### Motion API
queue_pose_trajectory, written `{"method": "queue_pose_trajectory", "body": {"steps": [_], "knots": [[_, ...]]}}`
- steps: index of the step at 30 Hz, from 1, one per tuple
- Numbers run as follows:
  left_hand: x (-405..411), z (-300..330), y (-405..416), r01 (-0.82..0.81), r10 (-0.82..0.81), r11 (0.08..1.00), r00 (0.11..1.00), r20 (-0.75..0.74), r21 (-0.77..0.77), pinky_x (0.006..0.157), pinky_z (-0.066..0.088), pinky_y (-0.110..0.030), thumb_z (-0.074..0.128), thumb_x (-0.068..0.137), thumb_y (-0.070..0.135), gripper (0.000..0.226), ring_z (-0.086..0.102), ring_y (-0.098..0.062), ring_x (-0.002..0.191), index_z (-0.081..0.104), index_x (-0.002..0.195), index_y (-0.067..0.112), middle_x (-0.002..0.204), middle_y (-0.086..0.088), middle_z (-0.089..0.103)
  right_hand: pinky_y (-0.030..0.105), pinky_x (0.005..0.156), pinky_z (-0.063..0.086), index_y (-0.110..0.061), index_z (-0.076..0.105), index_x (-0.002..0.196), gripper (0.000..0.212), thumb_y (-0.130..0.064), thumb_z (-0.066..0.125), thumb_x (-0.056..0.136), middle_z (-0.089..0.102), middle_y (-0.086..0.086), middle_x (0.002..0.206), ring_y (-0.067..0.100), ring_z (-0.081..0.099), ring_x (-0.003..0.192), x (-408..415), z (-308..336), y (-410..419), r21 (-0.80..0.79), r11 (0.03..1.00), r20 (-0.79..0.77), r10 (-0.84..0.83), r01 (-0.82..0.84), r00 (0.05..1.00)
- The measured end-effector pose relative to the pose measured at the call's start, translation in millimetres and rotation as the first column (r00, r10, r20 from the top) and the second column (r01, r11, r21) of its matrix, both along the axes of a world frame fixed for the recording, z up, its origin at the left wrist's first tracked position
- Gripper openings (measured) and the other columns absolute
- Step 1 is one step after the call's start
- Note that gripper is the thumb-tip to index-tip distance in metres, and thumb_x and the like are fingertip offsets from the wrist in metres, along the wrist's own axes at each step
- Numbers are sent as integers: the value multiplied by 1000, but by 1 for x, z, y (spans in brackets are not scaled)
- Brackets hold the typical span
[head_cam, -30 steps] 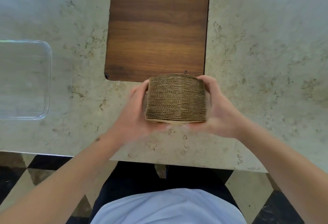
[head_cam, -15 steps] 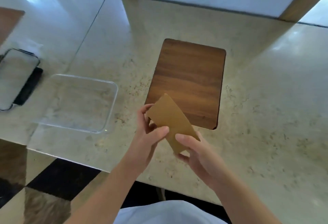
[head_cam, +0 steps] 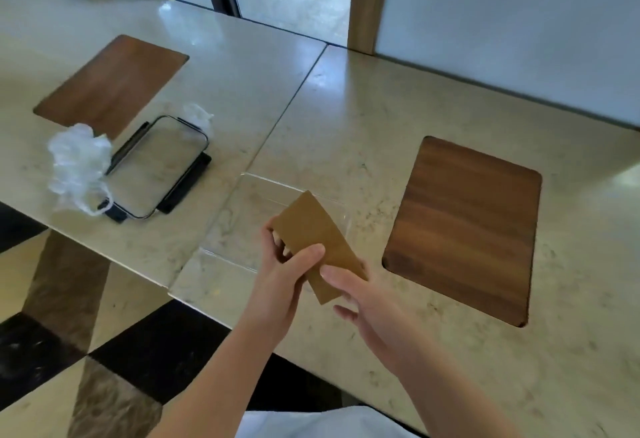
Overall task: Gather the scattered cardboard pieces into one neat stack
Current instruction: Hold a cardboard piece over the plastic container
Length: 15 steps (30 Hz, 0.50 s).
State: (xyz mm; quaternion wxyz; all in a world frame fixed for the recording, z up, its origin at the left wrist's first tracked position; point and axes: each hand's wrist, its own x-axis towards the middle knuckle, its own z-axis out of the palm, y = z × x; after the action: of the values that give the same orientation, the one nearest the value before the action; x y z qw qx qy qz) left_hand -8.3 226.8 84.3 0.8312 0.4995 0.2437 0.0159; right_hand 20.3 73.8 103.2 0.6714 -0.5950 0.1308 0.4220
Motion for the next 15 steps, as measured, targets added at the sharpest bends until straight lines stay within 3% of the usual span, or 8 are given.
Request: {"method": "queue_pose_trajectory", "body": {"steps": [3, 5, 8, 11, 15], "knots": [[6, 0, 51, 25, -25, 999, 999, -39, 21, 79, 61, -33, 86, 64, 24, 74, 75, -26, 101, 48, 128, 28, 106, 0, 76, 37, 98, 55, -23, 58, 127, 92, -54, 96, 49, 76, -5, 114, 9, 73, 103, 14, 0, 45, -13, 999, -5, 48, -48, 999], [13, -2, 84, 71, -67, 997, 993, -95, 40, 80, 62, -38, 88, 59, 27, 84, 75, -28, 103, 46, 132, 29, 113, -5, 75, 41, 104, 52, -19, 65, 119, 83, -51, 97, 49, 79, -5, 107, 11, 74, 102, 24, -2, 71, -19, 992, 2, 126, -126, 992], [28, -9, 123, 185, -171, 980, 970, -174, 70, 91, 61, -47, 89, 54, 32, 96, 70, -32, 112, 41, 137, 32, 129, -12, 65, 39, 105, 50, -24, 70, 115, 64, -42, 94, 59, 79, -6, 108, 11, 73, 104, 40, -10, 101, -44, 981, -4, 189, -189, 982], [43, -19, 144, 288, -258, 950, 940, -225, 116, 98, 58, -53, 90, 53, 33, 99, 66, -34, 118, 37, 136, 36, 135, -13, 60, 37, 104, 49, -29, 66, 122, 67, -39, 93, 62, 78, -8, 112, 11, 72, 107, 51, -19, 117, -72, 966, -41, 244, -247, 969], [70, -36, 162, 534, -454, 825, 821, -345, 184, 101, 56, -50, 92, 50, 38, 119, 60, -29, 120, 25, 149, 34, 139, -7, 51, 26, 88, 57, -30, 69, 122, 56, -19, 90, 71, 77, -3, 118, 14, 72, 109, 64, -32, 136, -9, 960, -112, 277, -280, 954]]}}
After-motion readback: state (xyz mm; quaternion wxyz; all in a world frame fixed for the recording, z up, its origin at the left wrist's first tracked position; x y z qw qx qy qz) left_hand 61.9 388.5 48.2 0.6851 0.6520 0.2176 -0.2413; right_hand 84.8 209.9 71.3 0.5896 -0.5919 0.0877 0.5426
